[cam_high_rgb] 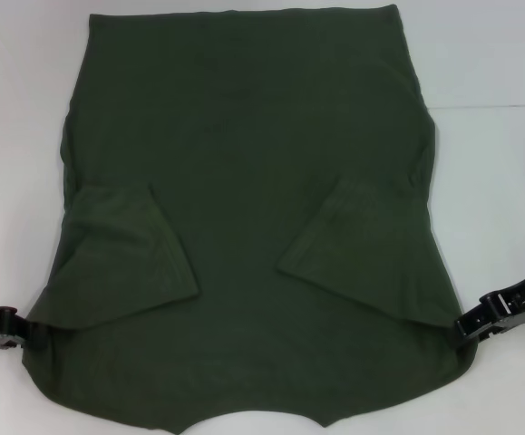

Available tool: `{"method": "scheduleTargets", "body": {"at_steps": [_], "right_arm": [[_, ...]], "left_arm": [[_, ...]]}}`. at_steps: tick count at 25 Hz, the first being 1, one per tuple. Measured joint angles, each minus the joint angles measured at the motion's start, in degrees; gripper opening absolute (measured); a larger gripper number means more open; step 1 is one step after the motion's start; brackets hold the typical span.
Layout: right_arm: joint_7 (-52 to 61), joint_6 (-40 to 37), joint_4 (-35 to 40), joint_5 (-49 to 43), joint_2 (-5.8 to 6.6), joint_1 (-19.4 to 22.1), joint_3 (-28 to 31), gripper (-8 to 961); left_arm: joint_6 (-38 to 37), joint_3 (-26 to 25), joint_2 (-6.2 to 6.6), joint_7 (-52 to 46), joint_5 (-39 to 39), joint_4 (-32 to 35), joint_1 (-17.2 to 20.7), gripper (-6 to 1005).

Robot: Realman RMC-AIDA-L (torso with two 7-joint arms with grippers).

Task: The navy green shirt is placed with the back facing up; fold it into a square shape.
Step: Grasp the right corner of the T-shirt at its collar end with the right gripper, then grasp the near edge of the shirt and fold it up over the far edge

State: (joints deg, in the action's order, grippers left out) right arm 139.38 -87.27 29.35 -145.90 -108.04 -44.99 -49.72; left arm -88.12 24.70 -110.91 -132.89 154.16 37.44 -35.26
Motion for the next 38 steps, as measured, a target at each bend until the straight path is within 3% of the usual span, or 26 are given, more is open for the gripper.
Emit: {"method": "scheduleTargets", "body": {"at_steps": [22,30,38], "right_arm": [[-1.57,1.51,0.86,-0.26,-0.35,0.16,-1.7,62],[-3.43,0.87,0.93,0.1,0.6,0.12,-0.97,63],[-7.73,-2.13,1.42,0.18,2.32,1.03,2.36,63]], "left_arm": [[-0.25,-0.18,0.16,0.24,-0.09,0.3,-0.3,37],[-3.45,0.08,0.39,2.45,-0.09,0.55,-0.97,38],[-8.91,-0.14,1.56,3.25,0.16,2.1,-1.72,37]]}}
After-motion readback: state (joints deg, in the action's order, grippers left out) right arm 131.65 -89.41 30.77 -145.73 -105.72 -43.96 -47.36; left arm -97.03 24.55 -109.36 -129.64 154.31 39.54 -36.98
